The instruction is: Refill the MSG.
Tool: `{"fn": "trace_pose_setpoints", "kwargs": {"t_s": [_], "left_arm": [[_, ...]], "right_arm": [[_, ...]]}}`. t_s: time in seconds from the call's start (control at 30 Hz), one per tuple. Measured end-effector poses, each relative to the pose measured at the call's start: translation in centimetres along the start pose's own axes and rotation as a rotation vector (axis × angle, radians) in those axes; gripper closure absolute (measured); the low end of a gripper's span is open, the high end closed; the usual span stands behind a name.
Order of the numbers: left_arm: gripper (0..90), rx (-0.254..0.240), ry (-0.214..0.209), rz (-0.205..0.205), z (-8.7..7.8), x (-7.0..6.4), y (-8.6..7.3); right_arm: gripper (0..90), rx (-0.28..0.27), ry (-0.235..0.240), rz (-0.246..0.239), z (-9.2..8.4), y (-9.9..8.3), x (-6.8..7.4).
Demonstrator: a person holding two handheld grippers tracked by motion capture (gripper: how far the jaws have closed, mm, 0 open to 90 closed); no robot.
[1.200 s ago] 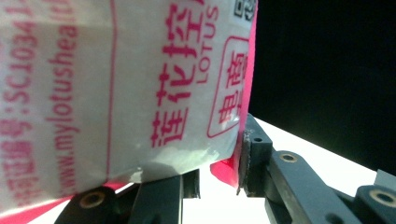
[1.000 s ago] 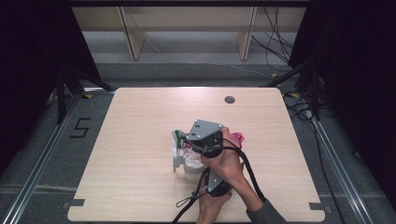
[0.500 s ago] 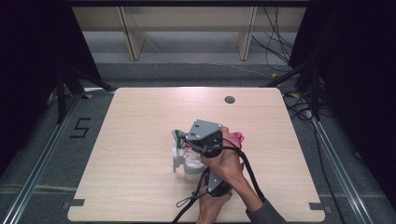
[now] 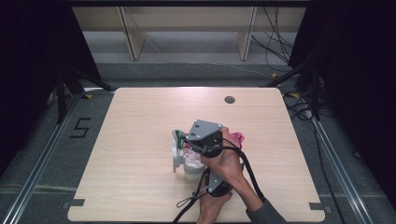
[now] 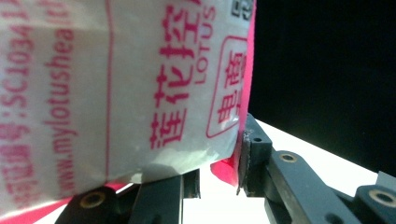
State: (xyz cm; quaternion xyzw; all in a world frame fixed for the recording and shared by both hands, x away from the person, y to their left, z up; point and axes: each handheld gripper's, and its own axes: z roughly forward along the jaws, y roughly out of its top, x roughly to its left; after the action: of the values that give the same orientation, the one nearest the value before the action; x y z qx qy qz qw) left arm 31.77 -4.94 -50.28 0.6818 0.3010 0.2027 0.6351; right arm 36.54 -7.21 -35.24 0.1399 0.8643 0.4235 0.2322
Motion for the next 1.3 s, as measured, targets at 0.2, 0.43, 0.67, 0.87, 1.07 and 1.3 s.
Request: {"fn": "trace_pose_setpoints", "kwargs": {"t_s": [0.2, 0.43, 0.67, 0.87, 1.07, 1.3], "left_arm": [[73.2, 0.001, -0.006, -0.003, 0.09, -0.01, -0.06], [73.2, 0.007, -0.003, -0.001, 0.01, 0.07, -0.06], [73.2, 0.008, 0.011, -0.006, 0.00, 0.02, -0.01], [73.3, 0.007, 0.007, -0.001, -0.06, 0.07, -0.01], [73.3, 0.003, 0.008, -0.003, 0.01, 0.03, -0.02], [73.3, 0.003, 0.002, -0.001, 0.01, 0.00, -0.04]], "right_arm": [[89.8, 0.002, -0.003, 0.001, 0.16, -0.17, -0.13], [89.8, -0.003, -0.001, 0.004, 0.13, -0.11, -0.22], [89.8, -0.008, 0.003, 0.004, 0.08, -0.09, -0.23], [89.8, -0.011, 0.005, 0.008, -0.03, -0.01, -0.19], [89.8, -0.009, 0.004, 0.003, -0.03, -0.02, -0.16], [89.8, -0.004, 0.002, 0.004, -0.02, -0.02, -0.12]]}}
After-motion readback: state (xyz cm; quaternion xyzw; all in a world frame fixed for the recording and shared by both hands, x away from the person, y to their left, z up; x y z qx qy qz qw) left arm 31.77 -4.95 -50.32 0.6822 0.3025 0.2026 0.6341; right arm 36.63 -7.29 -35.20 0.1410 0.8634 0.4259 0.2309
